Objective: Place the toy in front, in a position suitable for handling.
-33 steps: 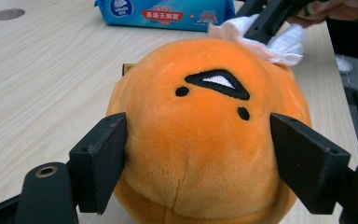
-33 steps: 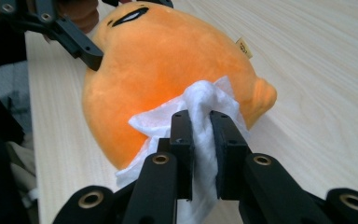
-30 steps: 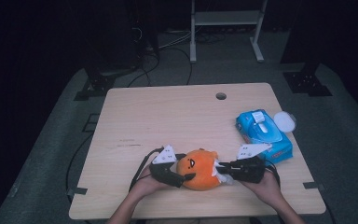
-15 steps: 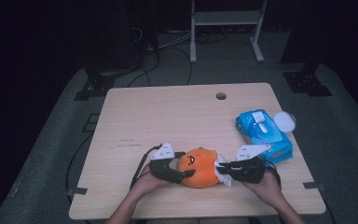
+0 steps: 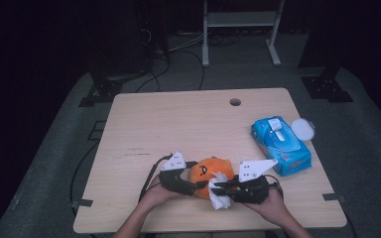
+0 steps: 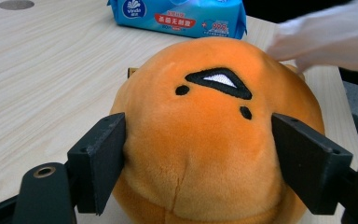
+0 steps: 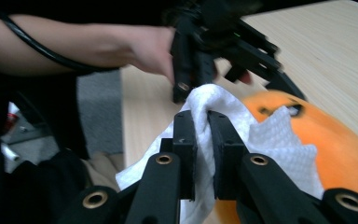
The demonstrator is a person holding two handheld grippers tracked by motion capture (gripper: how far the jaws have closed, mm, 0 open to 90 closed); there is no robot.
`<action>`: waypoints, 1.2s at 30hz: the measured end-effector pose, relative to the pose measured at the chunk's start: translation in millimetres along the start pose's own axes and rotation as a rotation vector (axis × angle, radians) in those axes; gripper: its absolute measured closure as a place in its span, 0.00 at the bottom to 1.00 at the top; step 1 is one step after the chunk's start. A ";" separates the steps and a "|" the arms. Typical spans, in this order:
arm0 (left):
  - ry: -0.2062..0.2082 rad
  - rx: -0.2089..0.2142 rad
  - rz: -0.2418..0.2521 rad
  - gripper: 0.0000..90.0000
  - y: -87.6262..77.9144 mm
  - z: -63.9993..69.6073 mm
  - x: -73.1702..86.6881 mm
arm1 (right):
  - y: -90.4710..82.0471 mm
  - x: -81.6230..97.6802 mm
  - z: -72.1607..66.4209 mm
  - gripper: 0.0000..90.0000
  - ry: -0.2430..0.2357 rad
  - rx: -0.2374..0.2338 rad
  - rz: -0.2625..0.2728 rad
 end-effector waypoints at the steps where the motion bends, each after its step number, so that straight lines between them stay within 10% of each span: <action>1: 0.001 0.000 -0.001 0.23 0.0 0.0 -0.1 | 1.3 6.0 15.2 0.90 0.021 0.042 -0.032; 5: 0.001 -0.004 -0.001 0.23 1.1 0.7 -1.0 | 2.6 14.7 33.8 0.88 0.047 0.066 -0.057; 14: 0.008 0.001 -0.010 0.23 -0.6 1.2 0.0 | -5.1 13.4 17.9 0.64 -0.122 0.228 -0.048; 18: 0.005 0.001 -0.009 0.23 -0.7 1.0 0.3 | -14.8 14.8 29.7 0.56 -0.088 0.277 -0.012; 23: 0.029 0.010 -0.015 0.23 0.9 3.0 -1.4 | -7.7 17.6 47.9 0.53 0.008 0.225 -0.022; 27: 0.026 0.009 -0.016 0.23 0.6 2.8 -1.2 | -5.3 17.3 48.4 0.75 0.049 0.215 -0.024; 36: 0.021 0.002 -0.017 0.22 1.1 2.9 -1.1 | 10.2 14.9 10.6 0.87 -0.044 0.133 -0.062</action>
Point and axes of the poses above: each handheld gripper's, and its own axes: y roughly forward along the jaws, x roughly out of its underside, z roughly to its right, the point moved 3 cm from there along y, roughly forward along the jaws, and after that the axes turned 15 degrees about y, right-handed, at the moved point
